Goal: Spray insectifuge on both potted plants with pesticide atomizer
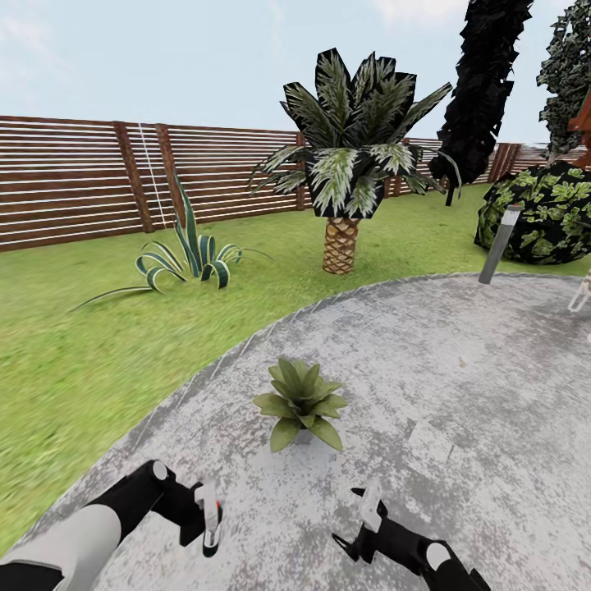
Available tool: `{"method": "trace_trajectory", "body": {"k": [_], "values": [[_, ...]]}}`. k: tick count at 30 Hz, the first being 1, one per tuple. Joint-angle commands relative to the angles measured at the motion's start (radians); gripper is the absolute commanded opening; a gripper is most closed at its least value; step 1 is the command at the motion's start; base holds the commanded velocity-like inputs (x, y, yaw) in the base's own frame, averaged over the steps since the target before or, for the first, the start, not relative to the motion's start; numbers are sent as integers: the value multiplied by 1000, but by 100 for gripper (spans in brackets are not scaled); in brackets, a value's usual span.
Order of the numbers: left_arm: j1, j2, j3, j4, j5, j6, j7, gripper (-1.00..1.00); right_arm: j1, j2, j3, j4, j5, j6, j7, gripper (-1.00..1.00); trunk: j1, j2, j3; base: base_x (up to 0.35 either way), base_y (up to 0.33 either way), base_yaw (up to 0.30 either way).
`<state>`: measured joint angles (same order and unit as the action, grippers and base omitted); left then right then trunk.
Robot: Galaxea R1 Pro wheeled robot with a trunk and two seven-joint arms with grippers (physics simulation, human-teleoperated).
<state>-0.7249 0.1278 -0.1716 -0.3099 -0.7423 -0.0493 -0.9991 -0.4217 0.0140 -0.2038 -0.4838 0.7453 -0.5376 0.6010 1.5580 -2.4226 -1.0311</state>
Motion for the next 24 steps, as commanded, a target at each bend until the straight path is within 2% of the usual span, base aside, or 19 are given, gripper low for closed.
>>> {"method": "trace_trajectory", "body": {"k": [1,2,3,6,9,12,16,17,20,24], "values": [[1,0,3,-1,-14,-5,-3,-100,-1,15,5,-1,16,-4,7,100,0,0,-1,0,0,0],[2,-1,3,-1,-16,-5,-3,-100,-1,23,20,-1,24,-4,8,100,0,0,-1,0,0,0],[3,-2,3,0,-18,-5,-3,-100,0,30,45,-1,33,-4,7,-100,0,0,-1,0,0,0],[5,-5,3,0,-21,-6,-2,-100,-1,39,80,-1,42,-4,7,-100,0,0,-1,0,0,0],[5,-9,2,0,-21,-7,-2,-100,-1,50,89,-5,43,-4,8,-100,0,0,-1,0,0,0],[5,-29,-1,-1,-26,-8,-2,-100,-1,72,92,-8,45,-4,9,-100,0,0,-1,0,0,0],[5,-65,-16,-5,-65,-8,8,-100,0,108,95,-9,47,-4,13,-100,0,0,-1,0,0,0],[6,-79,-18,-6,-71,-9,25,-100,0,117,114,-11,47,-4,22,-100,0,0,-1,0,0,0],[7,-94,-20,-6,-74,-14,67,-100,-1,125,173,-36,44,-2,35,-100,0,0,-1,0,0,0],[7,-122,-20,-6,-75,-19,77,-100,-1,135,186,-45,43,-1,37,-100,0,0,-1,0,0,0]]}}
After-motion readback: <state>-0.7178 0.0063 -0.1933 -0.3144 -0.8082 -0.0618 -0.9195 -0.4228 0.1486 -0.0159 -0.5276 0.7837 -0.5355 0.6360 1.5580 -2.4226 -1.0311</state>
